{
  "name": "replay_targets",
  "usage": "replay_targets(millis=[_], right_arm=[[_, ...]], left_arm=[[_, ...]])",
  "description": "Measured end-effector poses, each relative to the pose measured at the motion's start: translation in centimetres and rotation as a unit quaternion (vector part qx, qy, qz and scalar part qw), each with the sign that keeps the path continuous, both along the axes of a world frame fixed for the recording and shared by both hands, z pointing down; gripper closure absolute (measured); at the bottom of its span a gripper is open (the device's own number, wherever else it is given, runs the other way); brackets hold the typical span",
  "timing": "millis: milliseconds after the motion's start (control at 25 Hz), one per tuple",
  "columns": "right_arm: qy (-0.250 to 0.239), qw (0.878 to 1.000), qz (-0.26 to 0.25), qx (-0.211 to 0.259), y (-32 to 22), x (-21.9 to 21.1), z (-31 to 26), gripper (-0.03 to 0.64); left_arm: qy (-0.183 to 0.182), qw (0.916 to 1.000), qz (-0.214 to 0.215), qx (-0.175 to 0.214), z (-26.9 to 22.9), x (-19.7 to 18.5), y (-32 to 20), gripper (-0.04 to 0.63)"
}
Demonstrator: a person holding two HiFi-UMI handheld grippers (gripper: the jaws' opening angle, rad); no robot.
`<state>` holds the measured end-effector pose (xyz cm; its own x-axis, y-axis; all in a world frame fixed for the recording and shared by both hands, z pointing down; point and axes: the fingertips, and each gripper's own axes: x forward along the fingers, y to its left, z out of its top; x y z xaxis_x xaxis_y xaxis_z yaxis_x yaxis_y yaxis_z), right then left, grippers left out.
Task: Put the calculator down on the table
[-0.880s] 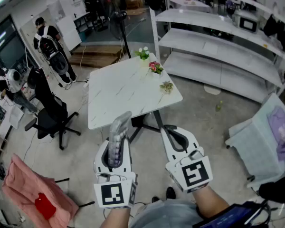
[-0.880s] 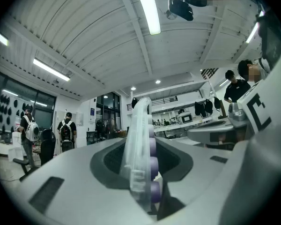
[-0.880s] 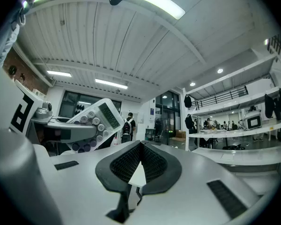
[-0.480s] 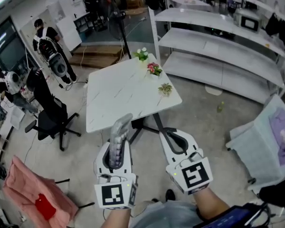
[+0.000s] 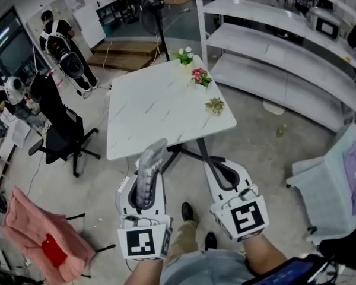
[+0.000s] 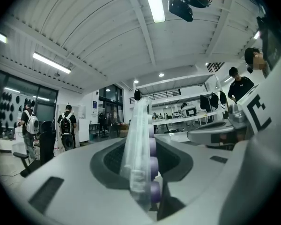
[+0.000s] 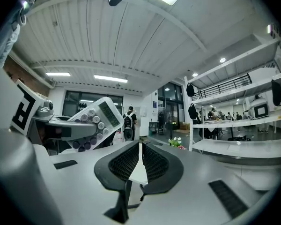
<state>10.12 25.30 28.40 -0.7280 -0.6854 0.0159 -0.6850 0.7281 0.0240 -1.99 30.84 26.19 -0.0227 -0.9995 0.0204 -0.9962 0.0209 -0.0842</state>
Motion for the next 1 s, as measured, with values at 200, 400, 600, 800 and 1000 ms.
replay_targets(millis=[200,400,600,800,1000], right_arm=[[0.008,1.0,0.006,-0.007,-4.7,-2.9,1.3,0.581],[0.018,1.0,0.007,-0.016,-10.6,-6.9,2.1,0.588],[0.017,1.0,0.011,-0.01,-16.0,-10.9,1.0,0.594],[0.016,1.0,0.018,0.008,-19.7,-13.8,-0.7,0.598],[0.014,0.999,0.037,0.026,-22.0,-14.9,-1.8,0.598]], left_arm=[[0.011,0.9999,0.007,-0.007,1.5,-3.0,-4.7,0.463],[0.015,0.9997,0.003,-0.017,2.2,-7.2,-10.7,0.463],[0.015,0.9997,0.011,-0.018,1.8,-11.0,-16.3,0.463],[0.014,0.9996,0.023,-0.006,0.7,-13.9,-20.2,0.463],[0.019,0.9987,0.048,-0.003,0.8,-15.4,-23.1,0.463]])
